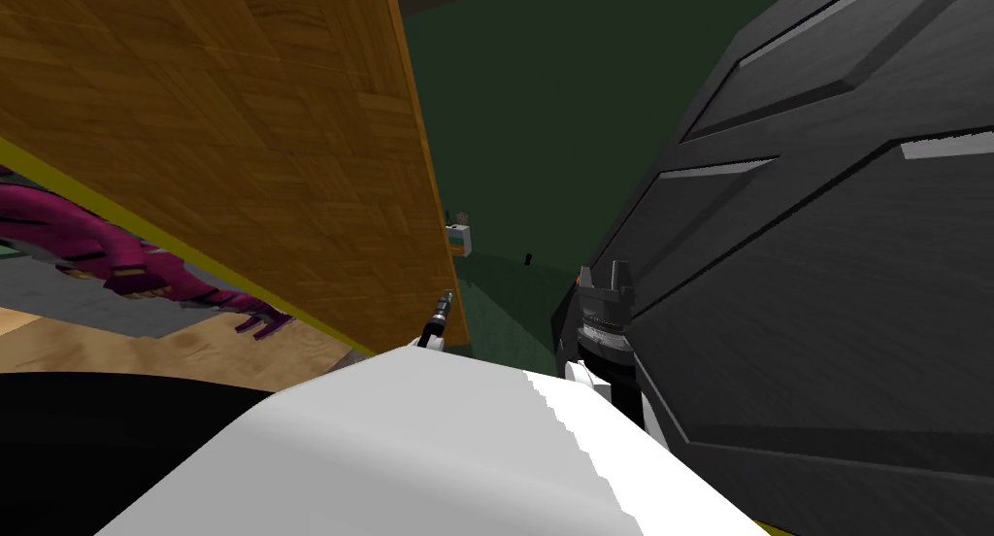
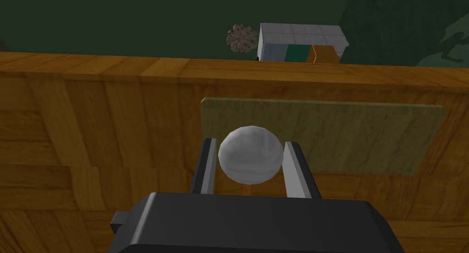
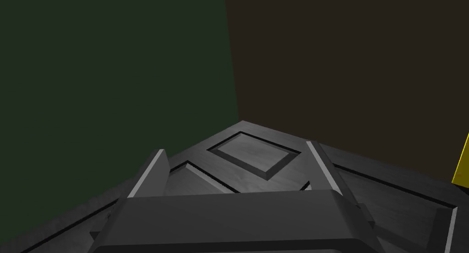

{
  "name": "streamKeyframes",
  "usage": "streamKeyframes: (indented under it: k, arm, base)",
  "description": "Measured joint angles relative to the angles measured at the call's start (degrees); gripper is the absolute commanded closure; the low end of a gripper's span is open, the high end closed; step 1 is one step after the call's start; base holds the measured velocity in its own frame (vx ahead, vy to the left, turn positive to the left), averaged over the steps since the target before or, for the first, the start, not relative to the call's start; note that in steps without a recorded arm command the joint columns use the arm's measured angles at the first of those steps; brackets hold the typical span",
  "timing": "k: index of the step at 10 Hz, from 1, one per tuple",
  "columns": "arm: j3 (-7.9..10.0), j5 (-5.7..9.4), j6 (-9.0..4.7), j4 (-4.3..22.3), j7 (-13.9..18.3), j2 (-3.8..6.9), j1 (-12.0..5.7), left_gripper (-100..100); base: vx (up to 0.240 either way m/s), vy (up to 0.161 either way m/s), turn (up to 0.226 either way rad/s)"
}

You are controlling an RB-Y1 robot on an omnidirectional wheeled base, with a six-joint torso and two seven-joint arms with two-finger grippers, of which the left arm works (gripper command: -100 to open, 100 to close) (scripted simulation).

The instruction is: Push the door open

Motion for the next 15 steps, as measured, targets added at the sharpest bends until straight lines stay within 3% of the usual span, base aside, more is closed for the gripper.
streamKeyframes:
  k: [1, 2, 3, 4, 6, 7, 8, 9, 14, 15]
  arm:
    - [0.53, 0.27, -0.52, 1.31, -0.17, 0.28, -0.91, 100]
    - [1.14, 0.58, -0.59, 0.85, -0.5, 0.17, -0.56, 100]
    - [1.87, 1.0, -1.07, 2.68, -0.69, 0.42, -1.44, 100]
    - [2.59, 1.37, -1.01, 2.58, -1.08, 0.31, -1.18, 100]
    - [3.83, 2.07, -1.89, 4.44, -1.11, 1.02, -1.86, 100]
    - [4.19, 2.24, -1.73, 3.66, -1.32, 0.98, -1.46, 100]
    - [4.53, 2.42, -0.53, 1.49, -1.51, 0.88, -0.27, 100]
    - [5.03, 2.69, -0.09, 1.14, -1.68, 0.99, -0.06, 100]
    - [7.11, 3.8, -1.27, 3.82, -2.3, 1.64, -1.04, 100]
    - [7.62, 4.06, -0.6, 2.5, -2.58, 1.52, -0.32, 100]
  base:
    - [0.119, -0.061, 0.052]
    - [0.172, -0.089, 0.084]
    - [0.176, -0.074, 0.077]
    - [0.186, -0.065, 0.045]
    - [0.144, -0.054, 0.046]
    - [0.173, -0.046, 0.046]
    - [0.184, -0.063, 0.067]
    - [0.115, -0.037, 0.035]
    - [0.134, -0.048, 0.047]
    - [0.076, -0.014, 0.032]
